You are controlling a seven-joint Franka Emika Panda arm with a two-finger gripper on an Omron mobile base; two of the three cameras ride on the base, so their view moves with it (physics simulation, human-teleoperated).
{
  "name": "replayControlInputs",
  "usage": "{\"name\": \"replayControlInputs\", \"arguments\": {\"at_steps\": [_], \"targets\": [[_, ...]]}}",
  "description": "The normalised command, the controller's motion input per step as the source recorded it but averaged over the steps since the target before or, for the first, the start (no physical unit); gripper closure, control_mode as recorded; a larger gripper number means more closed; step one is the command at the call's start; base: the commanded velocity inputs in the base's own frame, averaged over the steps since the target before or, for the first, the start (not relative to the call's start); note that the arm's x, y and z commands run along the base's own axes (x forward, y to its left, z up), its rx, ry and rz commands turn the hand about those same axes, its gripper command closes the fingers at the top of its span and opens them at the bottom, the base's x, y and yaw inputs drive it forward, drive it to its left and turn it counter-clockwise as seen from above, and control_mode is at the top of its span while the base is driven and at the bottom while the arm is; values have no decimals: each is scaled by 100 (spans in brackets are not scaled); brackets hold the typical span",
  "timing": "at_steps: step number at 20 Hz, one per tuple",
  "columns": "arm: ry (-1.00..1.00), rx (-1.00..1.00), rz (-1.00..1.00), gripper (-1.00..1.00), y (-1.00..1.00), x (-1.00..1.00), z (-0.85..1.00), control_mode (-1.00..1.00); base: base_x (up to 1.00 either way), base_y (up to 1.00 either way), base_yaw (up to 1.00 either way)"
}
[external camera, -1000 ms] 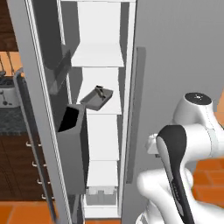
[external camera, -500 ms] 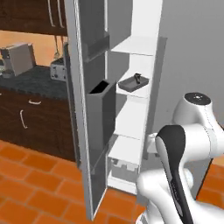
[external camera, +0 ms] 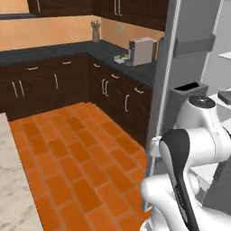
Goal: Take the meat container that has the fish and place it on the second highest rack of the freezer. Then take the vegetable container that has the lemon wedge and lime and place it on the highest rack of the freezer.
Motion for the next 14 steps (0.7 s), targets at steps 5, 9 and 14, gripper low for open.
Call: {"name": "replayControlInputs", "arguments": {"at_steps": [5, 9, 14], "targets": [[0, 0, 0, -100, 0, 0, 0, 100, 68, 47, 63], [0, 0, 0, -100, 0, 0, 0, 100, 100, 37, 12], [0, 0, 0, -100, 0, 0, 0, 100, 100, 14, 0]]}}
